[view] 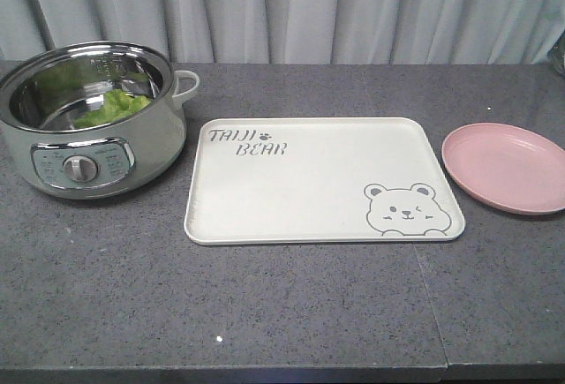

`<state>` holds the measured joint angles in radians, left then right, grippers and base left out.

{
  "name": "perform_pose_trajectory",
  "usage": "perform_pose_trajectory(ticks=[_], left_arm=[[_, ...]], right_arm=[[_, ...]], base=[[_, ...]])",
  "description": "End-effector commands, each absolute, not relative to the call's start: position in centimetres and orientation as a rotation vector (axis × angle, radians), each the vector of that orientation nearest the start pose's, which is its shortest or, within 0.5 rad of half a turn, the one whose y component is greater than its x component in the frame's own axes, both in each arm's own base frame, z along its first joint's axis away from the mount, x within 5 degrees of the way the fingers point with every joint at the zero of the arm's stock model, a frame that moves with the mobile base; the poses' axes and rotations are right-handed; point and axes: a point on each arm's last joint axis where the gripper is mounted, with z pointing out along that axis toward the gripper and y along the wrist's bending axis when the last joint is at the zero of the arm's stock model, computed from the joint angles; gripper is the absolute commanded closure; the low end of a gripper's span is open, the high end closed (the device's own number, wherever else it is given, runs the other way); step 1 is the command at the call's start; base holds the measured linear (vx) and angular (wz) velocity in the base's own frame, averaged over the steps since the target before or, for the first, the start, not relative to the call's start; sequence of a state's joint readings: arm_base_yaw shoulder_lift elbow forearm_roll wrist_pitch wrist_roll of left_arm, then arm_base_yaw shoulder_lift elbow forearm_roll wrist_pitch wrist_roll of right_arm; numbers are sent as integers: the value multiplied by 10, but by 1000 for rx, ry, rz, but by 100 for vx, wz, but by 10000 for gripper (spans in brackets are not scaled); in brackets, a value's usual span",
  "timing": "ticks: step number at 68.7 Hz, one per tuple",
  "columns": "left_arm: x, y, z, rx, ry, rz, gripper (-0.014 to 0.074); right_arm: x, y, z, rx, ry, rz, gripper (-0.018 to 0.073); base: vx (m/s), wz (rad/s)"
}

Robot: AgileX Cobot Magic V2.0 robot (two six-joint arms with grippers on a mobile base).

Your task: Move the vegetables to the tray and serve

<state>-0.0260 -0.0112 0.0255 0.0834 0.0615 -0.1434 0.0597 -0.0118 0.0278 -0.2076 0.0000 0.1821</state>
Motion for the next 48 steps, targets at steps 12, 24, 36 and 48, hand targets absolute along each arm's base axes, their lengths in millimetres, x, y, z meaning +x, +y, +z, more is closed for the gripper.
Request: perform_pose_trajectory(ticks=[12, 24, 36, 48], left_arm=[[56, -2, 198, -24, 1499, -74, 602], [56, -2, 198, -24, 1499, -74, 602], [56, -2, 198, -24, 1499, -74, 602], [56, -2, 198, -24, 1499, -74, 602]], right_arm=[[57, 5, 205, -81, 1449, 29, 562], [57, 5, 205, -81, 1449, 29, 562], [57, 5, 205, -81, 1449, 29, 562], [57, 5, 205, -81, 1449, 29, 562]], base=[[0, 0], [0, 0], [0, 0], [0, 0]])
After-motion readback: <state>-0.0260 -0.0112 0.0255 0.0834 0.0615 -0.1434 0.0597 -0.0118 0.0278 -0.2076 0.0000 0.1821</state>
